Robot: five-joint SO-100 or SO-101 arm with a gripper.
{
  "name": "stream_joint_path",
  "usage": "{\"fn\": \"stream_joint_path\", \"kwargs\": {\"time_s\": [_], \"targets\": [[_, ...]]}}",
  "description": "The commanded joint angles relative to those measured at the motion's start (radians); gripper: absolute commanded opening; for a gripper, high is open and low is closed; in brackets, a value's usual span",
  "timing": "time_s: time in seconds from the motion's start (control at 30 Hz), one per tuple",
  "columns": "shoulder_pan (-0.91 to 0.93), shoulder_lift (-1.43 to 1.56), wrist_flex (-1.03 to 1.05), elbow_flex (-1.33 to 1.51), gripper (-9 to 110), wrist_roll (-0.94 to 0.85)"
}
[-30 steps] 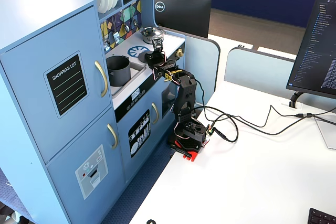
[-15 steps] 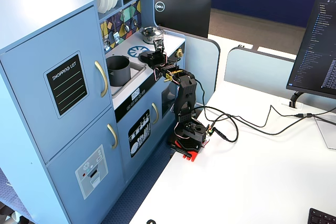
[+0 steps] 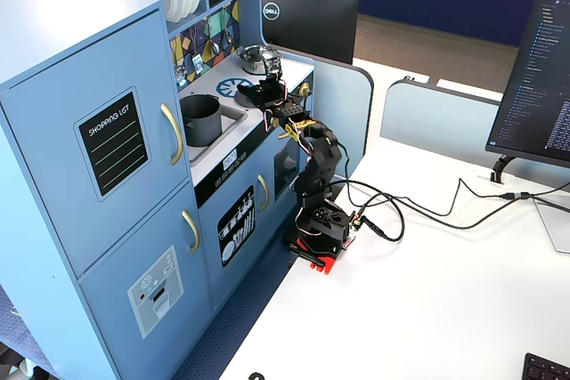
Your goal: Take off the lid from the gray recipient and place it on the counter
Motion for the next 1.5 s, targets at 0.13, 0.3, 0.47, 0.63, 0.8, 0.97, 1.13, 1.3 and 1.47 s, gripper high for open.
{"fn": "stream_joint_path", "kwargs": {"time_s": [0.13, 0.3, 0.47, 0.63, 0.8, 0.97, 1.13, 1.3, 1.47], "targets": [[-0.201, 0.644, 0.917, 0.055, 0, 0.092], [-0.364, 0.821, 1.089, 0.276, 0, 0.087], [-0.502, 0.879, 1.032, 0.520, 0, 0.057], [-0.595, 0.885, 0.919, 0.738, 0, 0.075], [-0.620, 0.928, 0.899, 0.868, 0, 0.097], [-0.612, 1.042, 1.132, 0.933, 0, 0.051], [-0.594, 1.068, 1.322, 0.956, 0, 0.015], [-0.589, 1.068, 1.456, 0.959, 0, 0.005], [-0.586, 1.069, 1.511, 0.959, 2, 0.034]]}}
